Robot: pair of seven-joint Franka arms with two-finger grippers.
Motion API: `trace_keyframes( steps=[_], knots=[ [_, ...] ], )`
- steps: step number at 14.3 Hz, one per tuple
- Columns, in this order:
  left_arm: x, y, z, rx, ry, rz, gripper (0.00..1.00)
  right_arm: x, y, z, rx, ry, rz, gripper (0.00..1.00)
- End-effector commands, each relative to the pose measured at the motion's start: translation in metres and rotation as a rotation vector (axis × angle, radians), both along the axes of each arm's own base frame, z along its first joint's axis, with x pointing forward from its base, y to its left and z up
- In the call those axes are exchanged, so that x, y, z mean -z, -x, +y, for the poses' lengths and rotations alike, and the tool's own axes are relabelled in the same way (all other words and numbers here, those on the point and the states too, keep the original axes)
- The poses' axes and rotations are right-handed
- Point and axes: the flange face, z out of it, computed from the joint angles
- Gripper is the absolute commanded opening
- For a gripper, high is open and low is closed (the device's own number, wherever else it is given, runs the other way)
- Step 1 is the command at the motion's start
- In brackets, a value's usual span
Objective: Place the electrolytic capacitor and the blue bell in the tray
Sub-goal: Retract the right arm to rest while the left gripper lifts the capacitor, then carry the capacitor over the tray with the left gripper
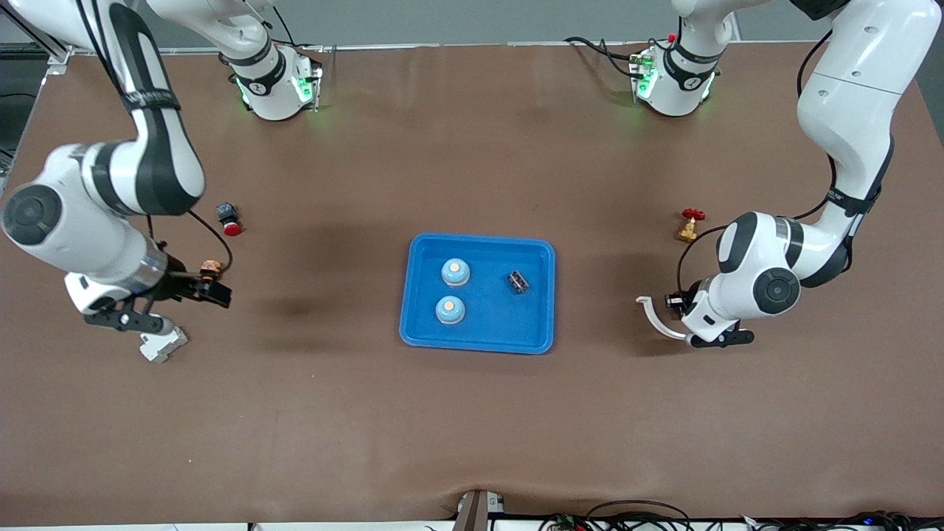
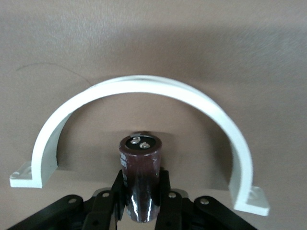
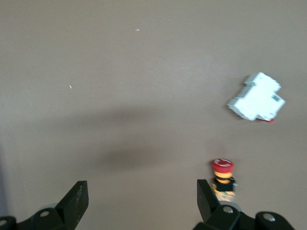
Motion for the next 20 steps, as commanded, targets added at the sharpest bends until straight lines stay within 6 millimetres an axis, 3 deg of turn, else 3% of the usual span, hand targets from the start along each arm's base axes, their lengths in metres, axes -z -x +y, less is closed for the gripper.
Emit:
trace_keyframes(
  steps=[1, 4, 6, 9, 13, 18, 20],
  knots=[
    [-0.046, -0.010, -0.015, -0.021, 0.008, 0.003, 0.00, -0.029, 0.037, -0.043, -0.048, -0.008, -0.019, 1.00],
    [-0.104, -0.035, -0.035, -0.057, 0.019, 0.037, 0.00, -0.068, 0.064, -0.089, -0.047, -0.019, 0.003, 1.00],
    [-0.135, -0.047, -0.062, -0.105, 0.040, 0.015, 0.00, -0.099, 0.084, -0.112, -0.030, -0.031, 0.025, 1.00],
    [-0.149, -0.049, -0.108, -0.186, 0.065, -0.003, 0.00, -0.151, 0.112, -0.122, -0.019, -0.049, 0.067, 1.00],
    [-0.153, -0.053, -0.188, -0.285, 0.105, -0.067, 0.00, -0.195, 0.130, -0.122, -0.011, -0.056, 0.078, 1.00],
    [-0.128, -0.042, -0.259, -0.370, 0.179, -0.141, 0.00, -0.232, 0.126, -0.099, 0.011, -0.040, 0.065, 1.00],
    [-0.105, -0.036, -0.289, -0.408, 0.217, -0.167, 0.00, -0.248, 0.125, -0.087, 0.037, -0.024, 0.088, 1.00]
  ],
)
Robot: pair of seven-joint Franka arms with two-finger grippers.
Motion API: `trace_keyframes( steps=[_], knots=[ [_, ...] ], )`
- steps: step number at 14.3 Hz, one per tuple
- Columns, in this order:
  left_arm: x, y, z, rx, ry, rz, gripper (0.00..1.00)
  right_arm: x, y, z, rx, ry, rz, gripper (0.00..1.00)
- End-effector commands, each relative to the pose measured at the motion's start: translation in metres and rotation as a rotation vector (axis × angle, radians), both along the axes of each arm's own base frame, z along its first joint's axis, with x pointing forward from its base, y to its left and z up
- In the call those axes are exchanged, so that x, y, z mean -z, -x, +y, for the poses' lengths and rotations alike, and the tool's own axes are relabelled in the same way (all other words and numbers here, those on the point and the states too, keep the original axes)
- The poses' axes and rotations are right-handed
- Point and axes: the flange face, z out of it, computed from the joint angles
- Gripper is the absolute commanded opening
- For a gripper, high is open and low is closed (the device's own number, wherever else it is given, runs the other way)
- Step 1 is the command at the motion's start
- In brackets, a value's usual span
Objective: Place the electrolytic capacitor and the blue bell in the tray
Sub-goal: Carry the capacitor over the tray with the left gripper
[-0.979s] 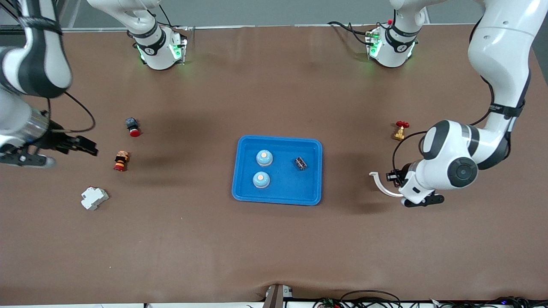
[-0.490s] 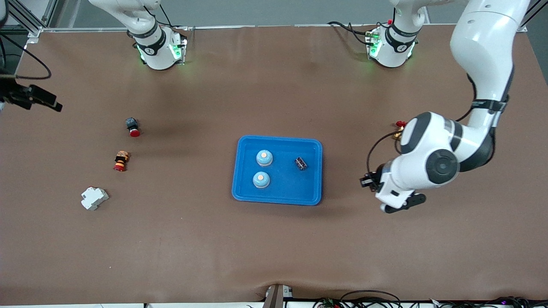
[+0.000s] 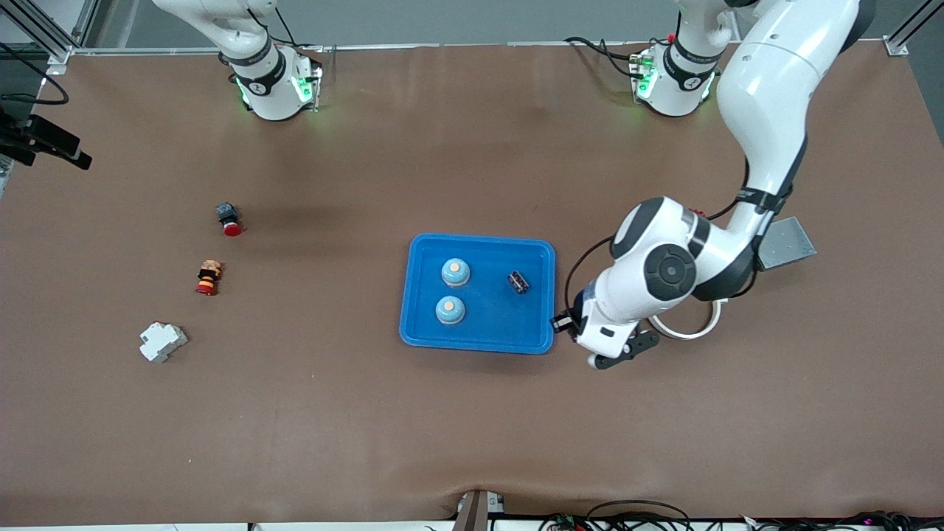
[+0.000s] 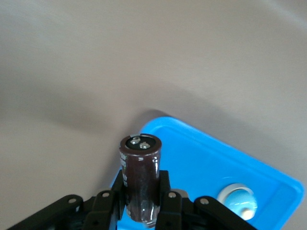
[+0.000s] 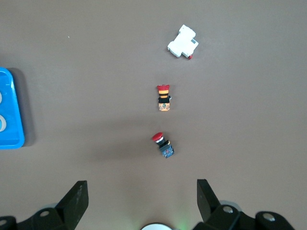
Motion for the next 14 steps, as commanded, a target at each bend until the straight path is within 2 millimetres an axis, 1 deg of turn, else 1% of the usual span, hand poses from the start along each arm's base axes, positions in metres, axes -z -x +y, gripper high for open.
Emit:
trace_keyframes(
  steps=[1, 2, 3, 4, 5, 6, 8, 9, 11, 13, 14],
  knots=[
    [0.023, 0.003, -0.033, -0.056, 0.030, -0.034, 0.00, -0.023, -0.005, 0.014, 0.023, 0.032, 0.014, 1.00],
    [0.034, 0.009, -0.042, -0.050, 0.010, -0.030, 0.00, -0.026, -0.005, 0.014, 0.024, 0.030, 0.012, 1.00],
    [0.042, 0.012, -0.046, -0.055, -0.013, -0.031, 0.00, -0.028, -0.005, 0.016, 0.021, 0.031, 0.007, 1.00],
    [0.050, 0.014, -0.049, -0.067, -0.031, -0.034, 0.00, -0.028, -0.009, 0.023, 0.016, 0.035, 0.006, 1.00],
    [0.058, 0.014, -0.049, -0.077, -0.034, -0.033, 0.00, -0.033, -0.013, 0.025, 0.029, 0.037, -0.002, 1.00],
    [0.065, 0.015, -0.050, -0.084, -0.030, -0.031, 0.00, -0.033, -0.022, 0.026, 0.042, 0.039, -0.003, 1.00],
    [0.072, 0.018, -0.055, -0.102, -0.031, -0.019, 0.00, -0.038, -0.033, 0.029, 0.036, 0.038, 0.012, 1.00],
    [0.075, 0.019, -0.055, -0.112, -0.033, -0.013, 0.00, -0.044, -0.036, 0.030, 0.035, 0.038, 0.000, 1.00],
    [0.078, 0.020, -0.055, -0.118, -0.033, -0.006, 0.00, -0.051, -0.043, 0.040, 0.013, 0.040, -0.024, 1.00],
    [0.080, 0.024, -0.061, -0.118, -0.033, 0.000, 0.00, -0.053, -0.047, 0.048, 0.002, 0.047, -0.049, 1.00],
    [0.085, 0.026, -0.063, -0.143, -0.037, 0.011, 0.00, -0.055, -0.050, 0.050, 0.006, 0.047, -0.075, 1.00]
  ],
)
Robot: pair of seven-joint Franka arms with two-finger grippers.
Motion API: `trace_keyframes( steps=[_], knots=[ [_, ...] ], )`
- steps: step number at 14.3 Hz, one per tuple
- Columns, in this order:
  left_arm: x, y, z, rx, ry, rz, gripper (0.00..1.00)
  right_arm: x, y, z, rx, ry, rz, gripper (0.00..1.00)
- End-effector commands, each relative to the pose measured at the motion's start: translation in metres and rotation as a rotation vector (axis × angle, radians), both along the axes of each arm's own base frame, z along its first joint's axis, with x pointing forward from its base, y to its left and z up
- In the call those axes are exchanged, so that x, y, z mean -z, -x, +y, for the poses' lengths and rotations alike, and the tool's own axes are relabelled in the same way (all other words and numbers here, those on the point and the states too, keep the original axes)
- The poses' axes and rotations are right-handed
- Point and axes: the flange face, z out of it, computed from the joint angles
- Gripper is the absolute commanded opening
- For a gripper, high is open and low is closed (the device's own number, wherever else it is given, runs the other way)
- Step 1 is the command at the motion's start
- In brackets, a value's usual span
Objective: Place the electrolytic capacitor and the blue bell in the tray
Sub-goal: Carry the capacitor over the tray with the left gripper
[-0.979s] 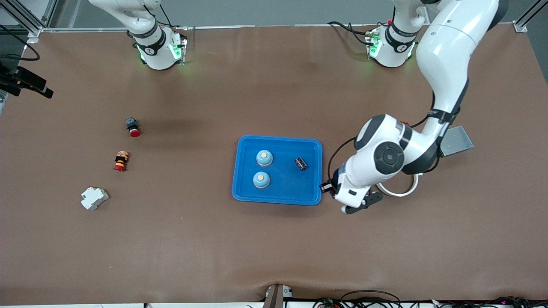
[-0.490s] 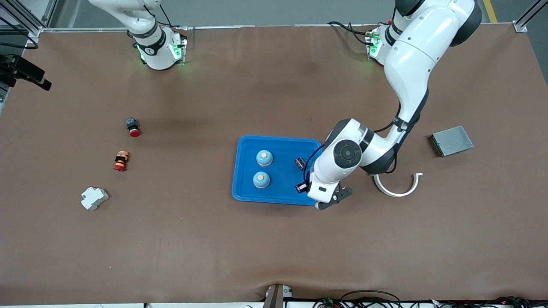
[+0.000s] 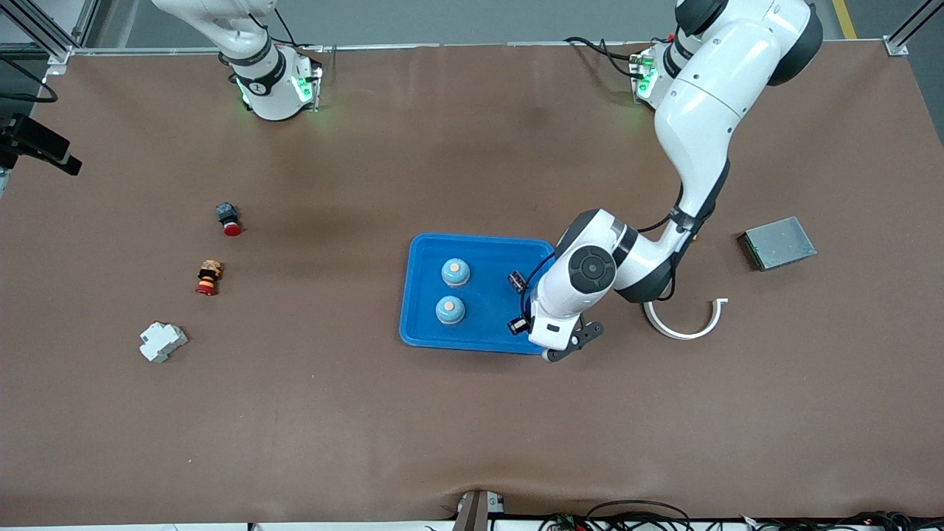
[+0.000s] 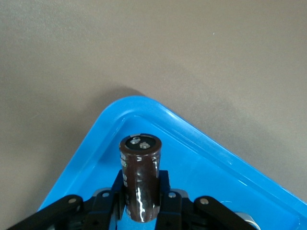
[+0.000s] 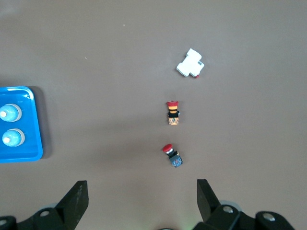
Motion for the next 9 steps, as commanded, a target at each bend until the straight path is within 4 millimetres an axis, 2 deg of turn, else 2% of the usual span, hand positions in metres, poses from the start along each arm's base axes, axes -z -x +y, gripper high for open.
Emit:
trace_keyframes(
  steps=[1, 9],
  knots=[
    [0.007, 0.003, -0.011, -0.058, 0.001, 0.012, 0.00, -0.009, -0.009, 0.009, 0.023, 0.018, -0.047, 1.00],
    [0.022, 0.012, -0.025, -0.071, 0.004, 0.014, 0.00, -0.012, -0.023, 0.012, 0.020, 0.009, -0.131, 1.00]
  ],
)
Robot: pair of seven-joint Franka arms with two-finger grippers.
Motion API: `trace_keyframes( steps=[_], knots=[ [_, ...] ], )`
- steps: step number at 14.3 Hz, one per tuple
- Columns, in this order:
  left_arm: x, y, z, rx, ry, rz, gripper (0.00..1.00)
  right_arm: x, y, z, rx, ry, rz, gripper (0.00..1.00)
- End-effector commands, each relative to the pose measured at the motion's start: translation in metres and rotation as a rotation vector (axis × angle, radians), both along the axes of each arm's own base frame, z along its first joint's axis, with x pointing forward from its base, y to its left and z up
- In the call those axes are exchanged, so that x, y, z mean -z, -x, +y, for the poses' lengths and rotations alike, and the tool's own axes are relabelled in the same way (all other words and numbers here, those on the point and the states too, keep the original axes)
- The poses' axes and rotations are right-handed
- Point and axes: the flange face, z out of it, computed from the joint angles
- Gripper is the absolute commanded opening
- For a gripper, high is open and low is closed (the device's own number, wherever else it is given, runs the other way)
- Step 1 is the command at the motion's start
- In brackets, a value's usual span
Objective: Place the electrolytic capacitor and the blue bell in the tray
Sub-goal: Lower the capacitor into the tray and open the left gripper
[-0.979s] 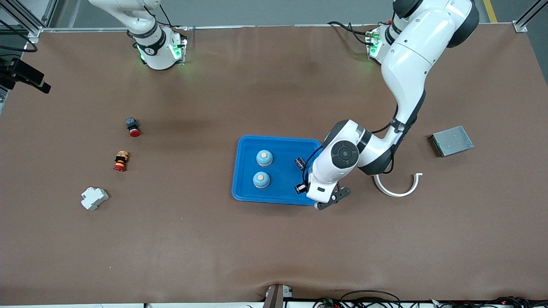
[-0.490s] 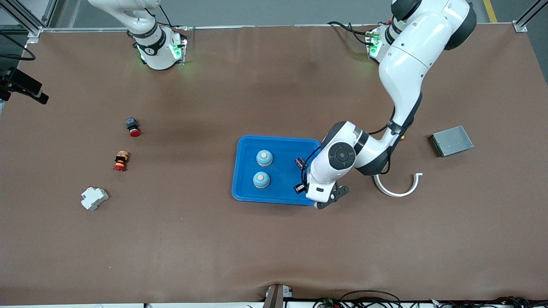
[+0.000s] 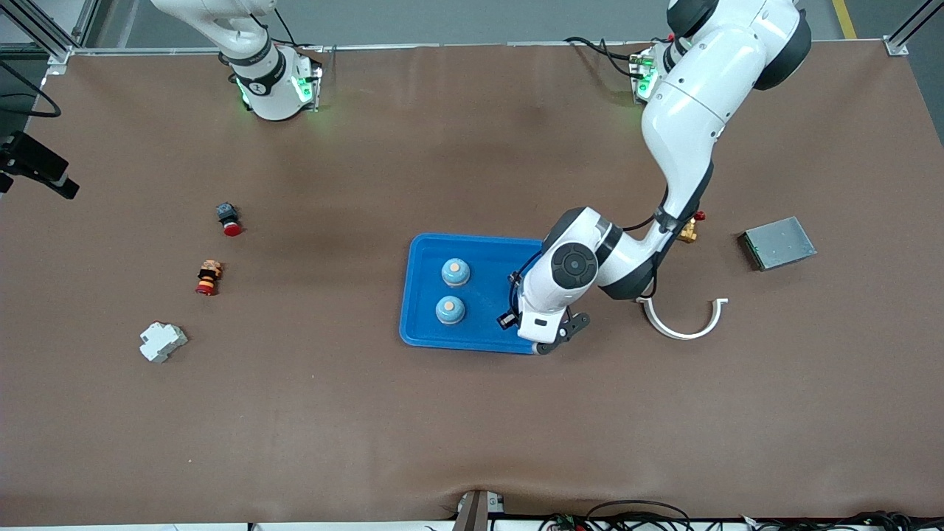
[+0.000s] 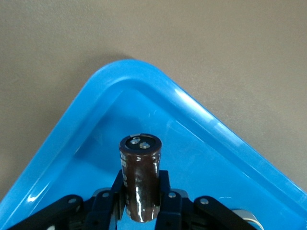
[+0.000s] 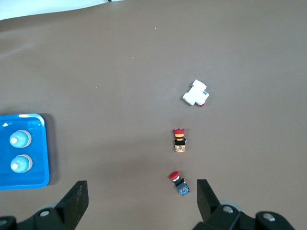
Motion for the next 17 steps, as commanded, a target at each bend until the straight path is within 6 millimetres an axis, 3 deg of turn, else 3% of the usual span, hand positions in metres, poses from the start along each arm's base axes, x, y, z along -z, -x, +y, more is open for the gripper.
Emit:
trace_keyframes(
  steps=[1, 4, 5, 6, 7, 9, 12, 15, 17],
  knots=[
    [0.002, -0.003, -0.005, -0.018, 0.005, -0.017, 0.00, -0.008, -0.005, 0.003, 0.010, 0.003, -0.024, 1.00],
    [0.003, -0.003, -0.004, -0.017, 0.003, -0.016, 0.06, -0.005, -0.004, 0.005, 0.010, 0.002, -0.011, 1.00],
    [0.003, -0.003, -0.004, -0.017, 0.003, -0.016, 0.20, -0.002, -0.004, 0.004, 0.011, 0.001, -0.002, 1.00],
    [0.003, -0.003, -0.004, -0.013, 0.002, -0.018, 0.70, -0.003, -0.001, 0.003, 0.016, 0.000, 0.009, 1.00],
    [0.003, -0.004, -0.004, -0.009, -0.002, -0.022, 1.00, -0.004, 0.001, 0.000, 0.020, 0.000, 0.021, 1.00],
    [-0.001, -0.001, -0.009, 0.002, -0.005, -0.032, 1.00, -0.005, 0.002, 0.000, 0.022, -0.003, 0.017, 1.00],
    [-0.031, -0.005, -0.008, 0.002, -0.001, -0.061, 1.00, -0.002, 0.001, 0.006, 0.011, -0.007, 0.026, 1.00],
    [-0.060, -0.013, 0.006, 0.002, -0.030, -0.068, 1.00, 0.000, -0.001, 0.006, 0.010, -0.006, 0.023, 1.00],
    [-0.082, -0.024, 0.032, 0.016, -0.084, -0.069, 1.00, 0.003, -0.005, 0.008, 0.007, -0.008, 0.021, 1.00]
  ],
)
